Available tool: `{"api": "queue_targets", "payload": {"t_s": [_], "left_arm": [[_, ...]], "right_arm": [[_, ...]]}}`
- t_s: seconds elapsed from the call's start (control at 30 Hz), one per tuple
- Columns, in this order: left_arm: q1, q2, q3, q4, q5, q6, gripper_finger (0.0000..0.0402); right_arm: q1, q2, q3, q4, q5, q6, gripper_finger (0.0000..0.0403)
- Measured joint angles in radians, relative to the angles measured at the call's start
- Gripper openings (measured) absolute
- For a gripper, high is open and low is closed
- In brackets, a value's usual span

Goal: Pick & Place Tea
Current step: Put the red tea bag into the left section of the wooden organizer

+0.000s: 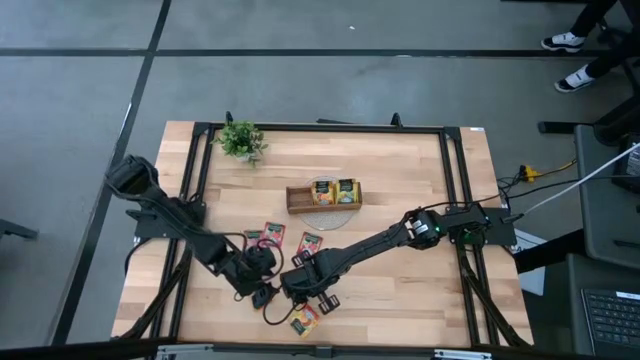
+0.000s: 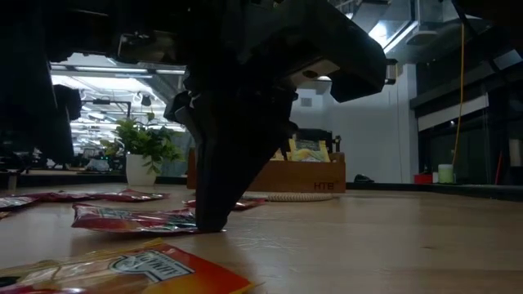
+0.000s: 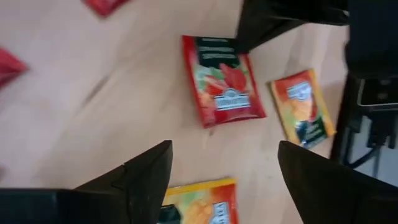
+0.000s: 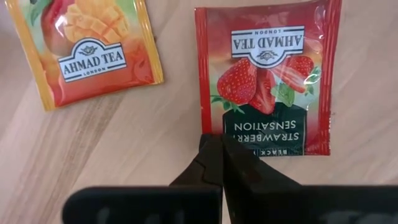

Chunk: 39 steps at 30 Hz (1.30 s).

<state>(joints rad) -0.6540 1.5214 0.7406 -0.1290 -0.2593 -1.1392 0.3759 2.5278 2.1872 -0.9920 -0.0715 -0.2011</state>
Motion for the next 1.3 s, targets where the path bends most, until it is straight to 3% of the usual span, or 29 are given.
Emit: {"api": "queue_targets", "payload": {"t_s": [0.23,0.5,0.8,1.03,1.3], "left_arm": [[-0.010,0.027,0.000,0.118,-0.022,0.095,0.0280],[-0.098,0.036,0.000,0.064,-0.166,0.302,0.0279],[-0.131,0.122,0.001,0.013,-0.239,0.503,0.0278],[-0.134,0.208,0.002,0.056,-0.311,0.619,0.0278],[-0.136,0.222,0.001,0.165,-0.405,0.748,0.0278]], "right_arm": [[0.000,0.000,0.000,0.003,-0.010,0.010,0.0000],[-0.001,0.001,0.000,0.008,-0.028,-0.011,0.0000],[-0.013,0.001,-0.001,0.021,-0.041,-0.012,0.0000],[-0.018,0.002,-0.001,0.033,-0.068,-0.007,0.0000],[-0.020,0.003,-0.001,0.065,-0.067,0.039,0.0000]]}}
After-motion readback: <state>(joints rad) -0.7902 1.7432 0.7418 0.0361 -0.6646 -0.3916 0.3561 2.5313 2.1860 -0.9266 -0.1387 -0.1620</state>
